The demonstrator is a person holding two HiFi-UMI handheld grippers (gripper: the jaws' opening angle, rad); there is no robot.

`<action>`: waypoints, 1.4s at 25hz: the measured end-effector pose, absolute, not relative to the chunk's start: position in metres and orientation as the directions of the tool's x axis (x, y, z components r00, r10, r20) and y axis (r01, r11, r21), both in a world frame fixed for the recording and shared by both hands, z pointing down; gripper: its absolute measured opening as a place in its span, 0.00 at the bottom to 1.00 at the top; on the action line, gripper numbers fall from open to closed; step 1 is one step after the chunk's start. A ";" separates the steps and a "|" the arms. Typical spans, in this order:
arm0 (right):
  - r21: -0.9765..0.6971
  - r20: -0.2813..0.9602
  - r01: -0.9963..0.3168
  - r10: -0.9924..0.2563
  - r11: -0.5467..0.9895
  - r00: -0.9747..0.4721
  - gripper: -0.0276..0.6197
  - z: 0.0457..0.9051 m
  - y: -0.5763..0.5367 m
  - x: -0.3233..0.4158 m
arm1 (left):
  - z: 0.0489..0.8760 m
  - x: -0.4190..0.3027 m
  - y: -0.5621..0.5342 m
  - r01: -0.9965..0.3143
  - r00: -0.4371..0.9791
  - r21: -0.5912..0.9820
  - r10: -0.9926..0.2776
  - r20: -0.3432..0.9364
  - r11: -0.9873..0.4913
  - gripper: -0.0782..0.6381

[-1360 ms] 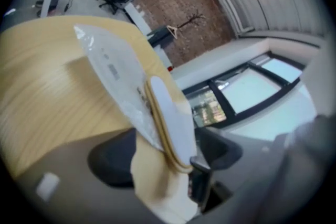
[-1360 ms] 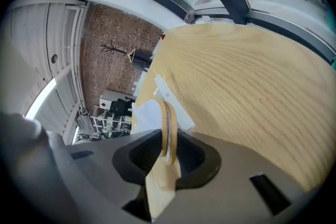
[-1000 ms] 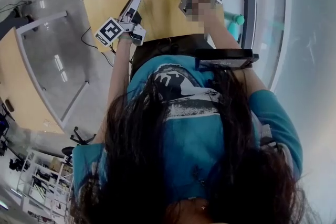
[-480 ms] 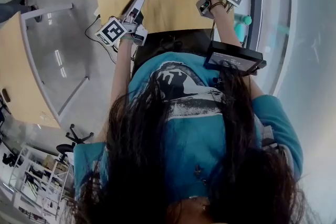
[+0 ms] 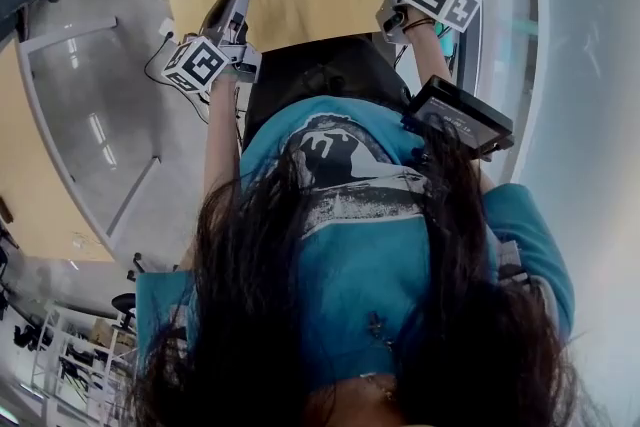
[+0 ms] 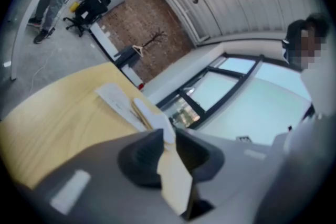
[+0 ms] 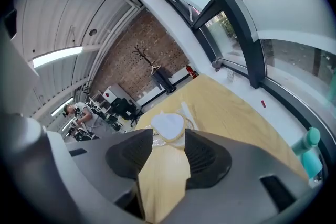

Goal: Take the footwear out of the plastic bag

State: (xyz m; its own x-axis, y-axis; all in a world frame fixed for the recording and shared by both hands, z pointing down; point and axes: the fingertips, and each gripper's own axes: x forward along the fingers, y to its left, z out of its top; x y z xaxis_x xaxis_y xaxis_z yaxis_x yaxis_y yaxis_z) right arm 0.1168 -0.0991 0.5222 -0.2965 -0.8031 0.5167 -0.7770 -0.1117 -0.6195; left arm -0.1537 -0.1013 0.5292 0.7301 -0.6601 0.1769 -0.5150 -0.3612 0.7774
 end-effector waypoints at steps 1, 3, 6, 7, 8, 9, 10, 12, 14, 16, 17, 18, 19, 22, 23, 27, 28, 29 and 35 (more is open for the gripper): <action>-0.624 0.514 -0.774 -0.802 -0.107 -0.304 0.35 0.521 -0.095 0.115 | 0.529 -0.154 -0.100 -0.514 0.725 0.777 -0.668 0.168 -0.363 0.19; -0.654 0.495 -0.752 -0.802 -0.089 -0.335 0.31 0.519 -0.089 0.110 | 0.527 -0.153 -0.097 -0.517 0.719 0.771 -0.677 0.154 -0.373 0.11; -0.712 0.458 -0.700 -0.793 -0.057 -0.401 0.17 0.519 -0.082 0.103 | 0.529 -0.149 -0.090 -0.534 0.722 0.754 -0.671 0.171 -0.383 0.11; -0.723 0.453 -0.689 -0.787 -0.049 -0.420 0.15 0.520 -0.078 0.101 | 0.530 -0.147 -0.085 -0.540 0.721 0.750 -0.669 0.178 -0.382 0.11; -0.728 0.451 -0.685 -0.778 -0.038 -0.437 0.13 0.520 -0.073 0.101 | 0.530 -0.145 -0.080 -0.545 0.719 0.747 -0.670 0.184 -0.380 0.11; -0.729 0.451 -0.685 -0.768 -0.023 -0.454 0.12 0.521 -0.068 0.101 | 0.530 -0.142 -0.075 -0.550 0.718 0.744 -0.671 0.188 -0.380 0.11; -0.728 0.451 -0.685 -0.758 -0.007 -0.472 0.11 0.521 -0.063 0.101 | 0.529 -0.139 -0.070 -0.555 0.716 0.739 -0.672 0.190 -0.382 0.11; -0.734 0.444 -0.679 -0.738 0.027 -0.509 0.10 0.522 -0.053 0.101 | 0.526 -0.131 -0.061 -0.562 0.714 0.731 -0.674 0.190 -0.388 0.11; -0.748 0.430 -0.662 -0.720 0.054 -0.545 0.10 0.522 -0.041 0.102 | 0.521 -0.122 -0.051 -0.566 0.710 0.725 -0.679 0.187 -0.393 0.11; -0.760 0.414 -0.646 -0.706 0.080 -0.575 0.09 0.519 -0.026 0.106 | 0.513 -0.111 -0.039 -0.573 0.705 0.716 -0.686 0.182 -0.399 0.11; -0.763 0.407 -0.640 -0.699 0.094 -0.588 0.09 0.516 -0.017 0.110 | 0.508 -0.105 -0.032 -0.578 0.699 0.711 -0.692 0.179 -0.400 0.11; -0.764 0.402 -0.636 -0.692 0.107 -0.600 0.09 0.512 -0.006 0.116 | 0.502 -0.098 -0.023 -0.584 0.690 0.708 -0.703 0.174 -0.397 0.11; -0.765 0.400 -0.633 -0.686 0.116 -0.609 0.09 0.508 0.008 0.124 | 0.494 -0.090 -0.013 -0.589 0.675 0.708 -0.719 0.167 -0.389 0.11; -0.773 0.392 -0.622 -0.680 0.122 -0.620 0.09 0.499 0.065 0.161 | 0.473 -0.055 0.033 -0.582 0.637 0.729 -0.760 0.132 -0.361 0.11; -0.776 0.387 -0.618 -0.679 0.125 -0.623 0.09 0.499 0.085 0.174 | 0.470 -0.041 0.052 -0.575 0.638 0.733 -0.760 0.125 -0.362 0.11; -0.754 0.406 -0.638 -0.651 0.159 -0.642 0.09 0.513 0.128 0.204 | 0.474 -0.013 0.097 -0.591 0.602 0.734 -0.789 0.124 -0.335 0.11; -0.749 0.412 -0.642 -0.642 0.164 -0.646 0.09 0.517 0.132 0.205 | 0.476 -0.013 0.101 -0.591 0.592 0.739 -0.796 0.125 -0.323 0.11; -0.750 0.415 -0.640 -0.636 0.165 -0.650 0.09 0.520 0.135 0.205 | 0.478 -0.014 0.105 -0.593 0.587 0.741 -0.799 0.129 -0.316 0.11; -0.805 0.376 -0.573 -0.612 0.157 -0.696 0.09 0.537 0.160 0.201 | 0.480 -0.002 0.149 -0.634 0.585 0.709 -0.791 0.178 -0.309 0.11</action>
State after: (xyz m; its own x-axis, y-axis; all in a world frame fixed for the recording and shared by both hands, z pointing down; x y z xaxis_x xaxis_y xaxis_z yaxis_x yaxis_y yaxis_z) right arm 0.2010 0.1604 0.5370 -0.6956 -0.6124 0.3756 -0.5727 0.1571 -0.8045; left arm -0.0019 0.1486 0.4802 0.5851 -0.7912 0.1783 -0.6343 -0.3093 0.7086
